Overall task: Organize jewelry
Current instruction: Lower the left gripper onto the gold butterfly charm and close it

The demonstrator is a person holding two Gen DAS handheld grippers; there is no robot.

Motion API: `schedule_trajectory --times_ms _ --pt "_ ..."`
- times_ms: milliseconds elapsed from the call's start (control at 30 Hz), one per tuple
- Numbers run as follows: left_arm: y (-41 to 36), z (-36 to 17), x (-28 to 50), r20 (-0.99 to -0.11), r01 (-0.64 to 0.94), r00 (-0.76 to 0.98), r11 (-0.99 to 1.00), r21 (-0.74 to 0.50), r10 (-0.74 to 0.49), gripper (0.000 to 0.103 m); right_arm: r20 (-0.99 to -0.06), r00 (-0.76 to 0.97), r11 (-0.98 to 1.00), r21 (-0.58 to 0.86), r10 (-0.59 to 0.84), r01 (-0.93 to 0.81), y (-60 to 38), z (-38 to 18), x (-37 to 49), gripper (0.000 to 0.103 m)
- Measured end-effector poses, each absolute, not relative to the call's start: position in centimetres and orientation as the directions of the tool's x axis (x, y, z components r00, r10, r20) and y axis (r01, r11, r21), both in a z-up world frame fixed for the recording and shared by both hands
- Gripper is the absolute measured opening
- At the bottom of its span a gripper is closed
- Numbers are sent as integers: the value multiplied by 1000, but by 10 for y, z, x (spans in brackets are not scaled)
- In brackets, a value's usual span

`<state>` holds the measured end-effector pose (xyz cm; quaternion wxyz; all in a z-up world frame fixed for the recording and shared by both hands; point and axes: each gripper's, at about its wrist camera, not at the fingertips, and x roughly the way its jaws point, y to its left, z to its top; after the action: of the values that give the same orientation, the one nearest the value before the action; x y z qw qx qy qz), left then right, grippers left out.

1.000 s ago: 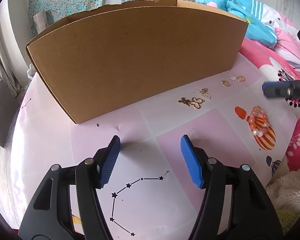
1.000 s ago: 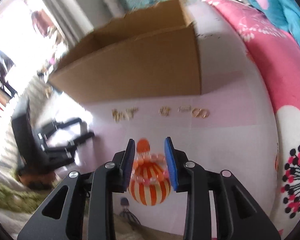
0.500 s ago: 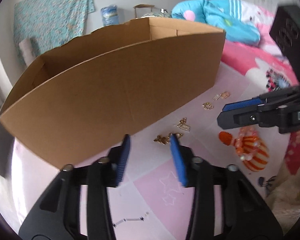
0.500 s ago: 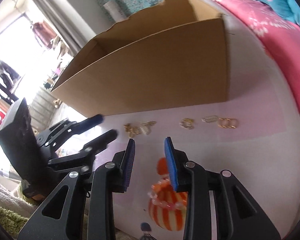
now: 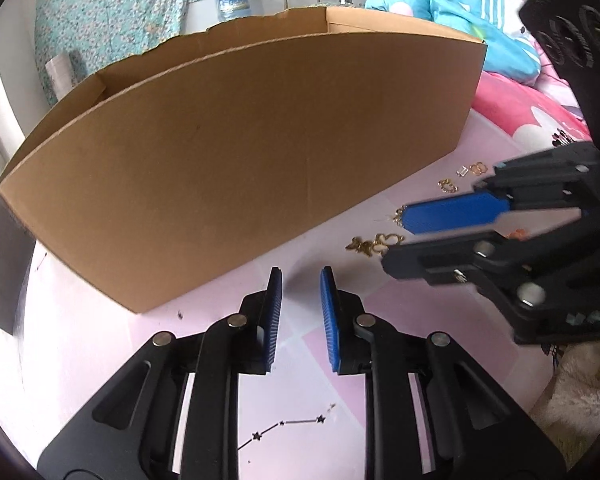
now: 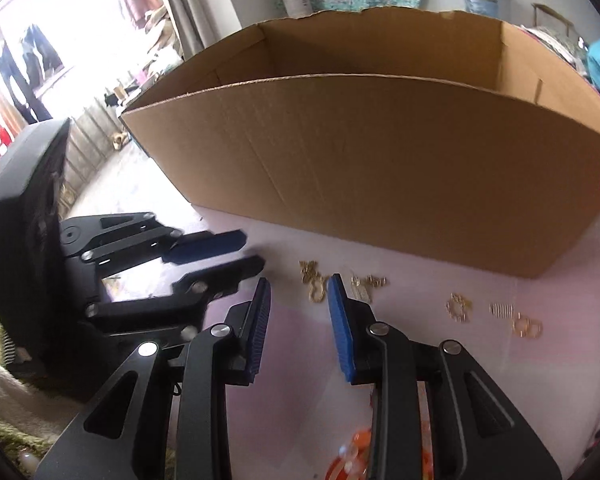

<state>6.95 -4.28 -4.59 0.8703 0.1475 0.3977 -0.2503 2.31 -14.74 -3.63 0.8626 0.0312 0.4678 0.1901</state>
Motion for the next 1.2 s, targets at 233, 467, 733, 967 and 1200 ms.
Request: schedule_trajectory --times_ms 233,467,733,967,1200 --pt "-34 -49 67 -760 543 563 839 45 -323 18 -840 480 935 86 255 -345 -133 -42 34 24" --pt "-36 -49 71 -751 524 571 851 22 -332 18 -854 474 939 50 217 -341 -130 -43 33 17" --pt "-33 -50 68 -747 516 574 856 12 -336 18 -856 464 950 92 229 -300 -134 -47 25 16" --pt "-35 -45 65 -727 568 525 818 -88 -443 19 -861 457 958 110 224 -264 -144 -49 14 16" --pt "-56 -47 69 -719 625 484 772 -115 -499 19 -856 465 963 122 224 -239 -150 -52 11 16"
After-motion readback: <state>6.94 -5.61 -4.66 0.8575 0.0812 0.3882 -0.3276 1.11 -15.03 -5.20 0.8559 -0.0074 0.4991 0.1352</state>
